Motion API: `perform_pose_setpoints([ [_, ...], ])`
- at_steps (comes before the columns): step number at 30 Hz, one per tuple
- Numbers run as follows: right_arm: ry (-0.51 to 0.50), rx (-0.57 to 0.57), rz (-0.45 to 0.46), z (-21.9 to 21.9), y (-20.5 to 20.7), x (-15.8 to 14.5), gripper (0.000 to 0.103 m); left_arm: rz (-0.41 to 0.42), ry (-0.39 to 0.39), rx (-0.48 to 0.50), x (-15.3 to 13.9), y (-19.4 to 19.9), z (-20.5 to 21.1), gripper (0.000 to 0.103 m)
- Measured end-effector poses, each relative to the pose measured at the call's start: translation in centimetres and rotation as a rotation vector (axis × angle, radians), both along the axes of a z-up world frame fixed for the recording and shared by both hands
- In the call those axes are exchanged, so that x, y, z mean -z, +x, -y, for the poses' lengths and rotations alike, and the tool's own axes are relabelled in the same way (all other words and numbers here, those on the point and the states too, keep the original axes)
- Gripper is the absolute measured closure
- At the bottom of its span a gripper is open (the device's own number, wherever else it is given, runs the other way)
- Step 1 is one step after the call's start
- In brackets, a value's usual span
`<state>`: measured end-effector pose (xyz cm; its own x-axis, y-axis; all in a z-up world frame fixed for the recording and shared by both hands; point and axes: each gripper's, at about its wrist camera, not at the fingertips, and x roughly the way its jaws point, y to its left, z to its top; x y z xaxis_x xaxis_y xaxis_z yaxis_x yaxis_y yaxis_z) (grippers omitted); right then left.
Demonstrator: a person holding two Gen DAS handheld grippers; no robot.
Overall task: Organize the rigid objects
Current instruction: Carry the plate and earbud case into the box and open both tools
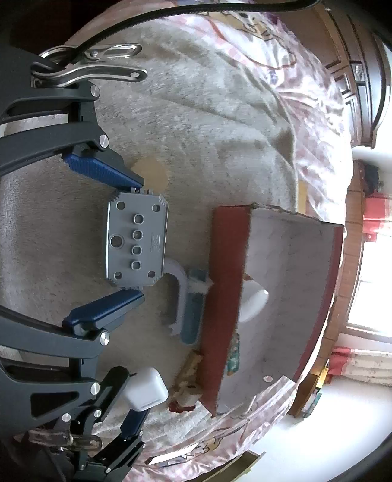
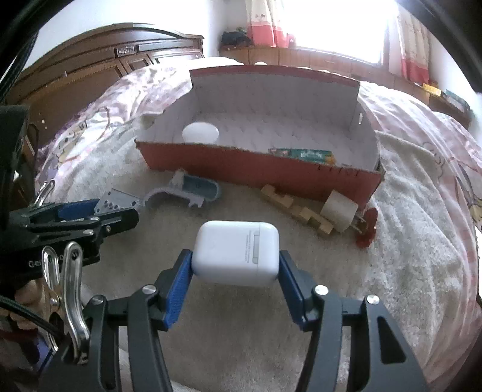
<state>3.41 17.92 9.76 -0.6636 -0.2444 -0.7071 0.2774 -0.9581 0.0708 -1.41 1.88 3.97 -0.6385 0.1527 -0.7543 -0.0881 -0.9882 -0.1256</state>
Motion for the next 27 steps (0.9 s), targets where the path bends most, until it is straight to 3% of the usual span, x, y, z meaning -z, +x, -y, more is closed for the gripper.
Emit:
perform_pose_setpoints([
  [27, -0.101, 0.053, -0.067, -2.4, -5.1, -4.3, 0.044, -0.127, -0.065, 0.07, -5.7, -5.3, -3.2, 0.034],
])
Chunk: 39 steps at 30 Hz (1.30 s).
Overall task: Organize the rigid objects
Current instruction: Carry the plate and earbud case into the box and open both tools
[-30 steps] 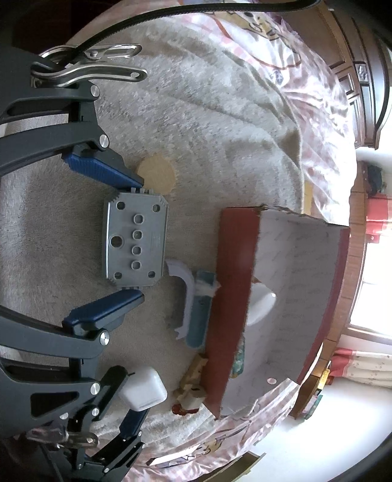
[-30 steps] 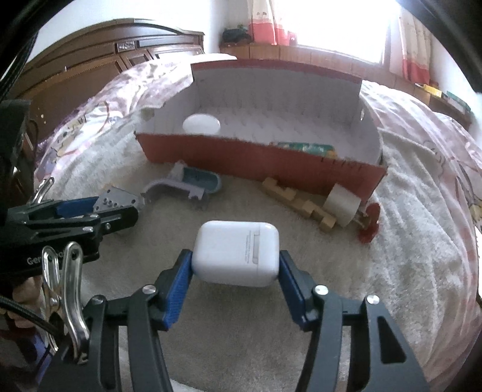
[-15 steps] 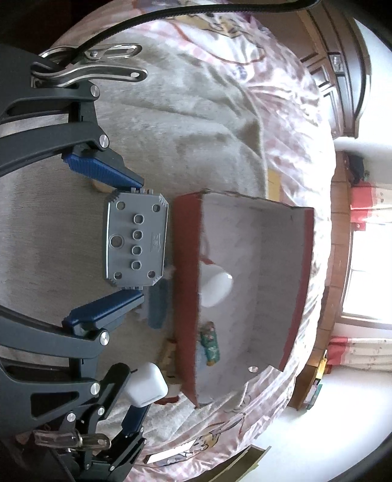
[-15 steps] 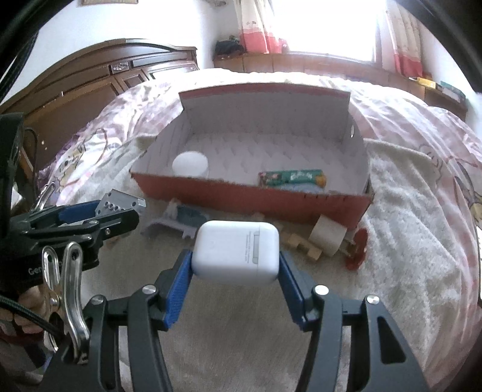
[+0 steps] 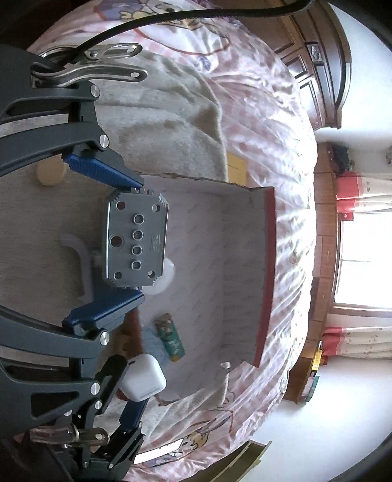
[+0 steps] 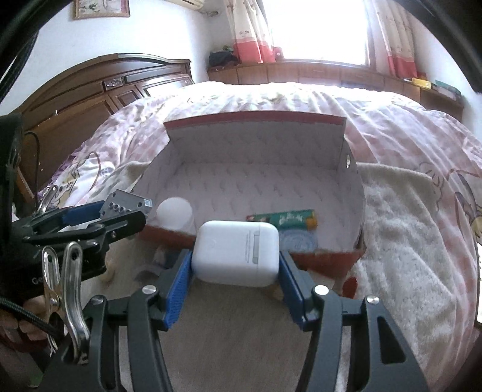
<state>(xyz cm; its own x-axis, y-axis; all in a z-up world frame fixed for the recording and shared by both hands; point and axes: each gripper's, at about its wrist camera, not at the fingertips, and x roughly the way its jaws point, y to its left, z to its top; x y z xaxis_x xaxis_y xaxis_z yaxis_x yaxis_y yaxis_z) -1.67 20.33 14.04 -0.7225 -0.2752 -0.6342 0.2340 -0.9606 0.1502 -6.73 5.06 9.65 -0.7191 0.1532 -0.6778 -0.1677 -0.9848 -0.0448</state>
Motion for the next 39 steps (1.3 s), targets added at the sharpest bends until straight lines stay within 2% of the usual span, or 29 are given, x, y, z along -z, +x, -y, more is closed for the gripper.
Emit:
perform_pose_setpoints([
  [9, -0.003, 0.019, -0.001, -0.9, -3.0, -0.7, 0.044, -0.026, -0.003, 0.019, -0.8, -2.6, -1.0, 0.034],
  [21, -0.011, 0.04, 0.031, -1.7, -6.9, 0.3, 0.044, 0.005, 0.0, 0.029, 0.5, -6.7, -1.8, 0.034],
  [39, 0.036, 0.072, 0.007, -1.6, -8.5, 1.2, 0.044, 0.031, 0.002, 0.035, 2.1, -8.7, -2.3, 0.034],
])
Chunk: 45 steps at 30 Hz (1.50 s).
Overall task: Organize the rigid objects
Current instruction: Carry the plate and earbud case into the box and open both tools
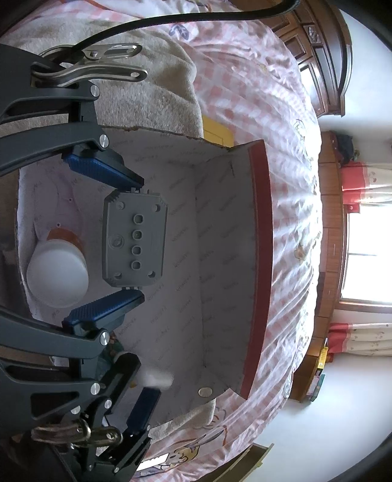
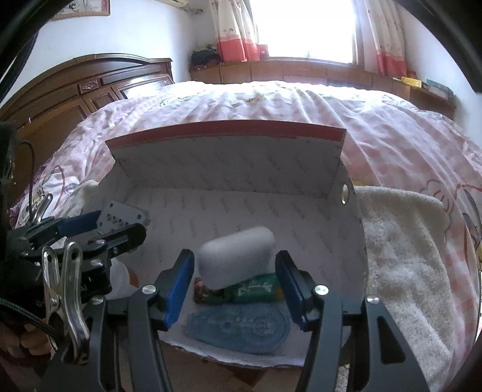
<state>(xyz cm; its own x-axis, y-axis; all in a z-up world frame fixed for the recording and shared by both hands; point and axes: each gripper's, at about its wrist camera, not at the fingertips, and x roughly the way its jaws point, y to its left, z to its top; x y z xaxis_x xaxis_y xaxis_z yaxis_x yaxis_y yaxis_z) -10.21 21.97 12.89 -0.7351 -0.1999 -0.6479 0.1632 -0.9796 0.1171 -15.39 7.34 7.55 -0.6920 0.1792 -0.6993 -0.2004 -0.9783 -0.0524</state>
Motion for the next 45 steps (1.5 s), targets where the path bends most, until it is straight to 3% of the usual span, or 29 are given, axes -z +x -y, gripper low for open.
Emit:
perform_pose_setpoints([
  [10, 0.001, 0.012, -0.006, -0.1, 0.0, -0.1, 0.043, 0.043, -0.009, -0.029, 0.8, -0.6, 0.1, 0.034],
  [27, -0.009, 0.016, -0.006, -0.2, 0.6, 0.1, 0.042, 0.023, -0.014, -0.024, 0.6, 0.0, 0.1, 0.033],
  [30, -0.018, 0.02, -0.003, -0.3, 0.8, 0.1, 0.042, 0.015, -0.019, -0.036, 0.4, 0.1, 0.1, 0.025],
  [45, -0.081, 0.038, 0.005, -0.9, 2.9, 0.0, 0.041, 0.005, -0.021, -0.03, -0.4, 2.2, 0.5, 0.025],
])
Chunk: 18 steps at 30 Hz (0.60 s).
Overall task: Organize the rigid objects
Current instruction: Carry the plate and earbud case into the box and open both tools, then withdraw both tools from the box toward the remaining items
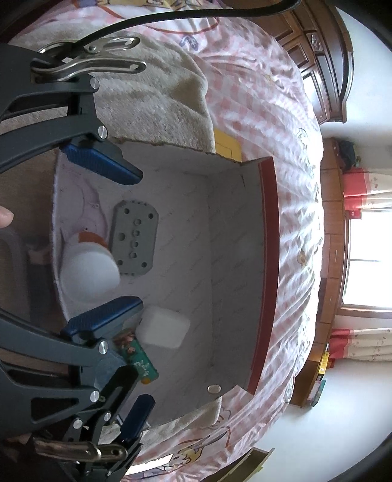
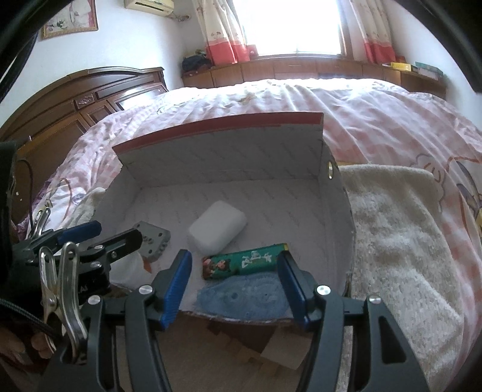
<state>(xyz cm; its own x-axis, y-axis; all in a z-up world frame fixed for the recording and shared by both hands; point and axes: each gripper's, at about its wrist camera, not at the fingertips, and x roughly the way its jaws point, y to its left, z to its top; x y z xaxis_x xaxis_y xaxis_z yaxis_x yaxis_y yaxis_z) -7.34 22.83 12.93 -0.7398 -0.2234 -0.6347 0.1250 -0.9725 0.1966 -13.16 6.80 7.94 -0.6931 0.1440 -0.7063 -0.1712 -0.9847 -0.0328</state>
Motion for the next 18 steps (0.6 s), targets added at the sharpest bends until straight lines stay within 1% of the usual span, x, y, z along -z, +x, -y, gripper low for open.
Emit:
perform_pose_setpoints([
  [11, -0.013, 0.001, -0.003, 0.3, 2.2, -0.5, 0.041, -0.009, 0.008, -0.006, -0.6, 2.9, 1.2, 0.025],
  [18, -0.024, -0.005, -0.014, 0.4, 4.3, -1.0, 0.041, 0.0, 0.027, -0.006, -0.6, 4.7, 2.1, 0.025],
])
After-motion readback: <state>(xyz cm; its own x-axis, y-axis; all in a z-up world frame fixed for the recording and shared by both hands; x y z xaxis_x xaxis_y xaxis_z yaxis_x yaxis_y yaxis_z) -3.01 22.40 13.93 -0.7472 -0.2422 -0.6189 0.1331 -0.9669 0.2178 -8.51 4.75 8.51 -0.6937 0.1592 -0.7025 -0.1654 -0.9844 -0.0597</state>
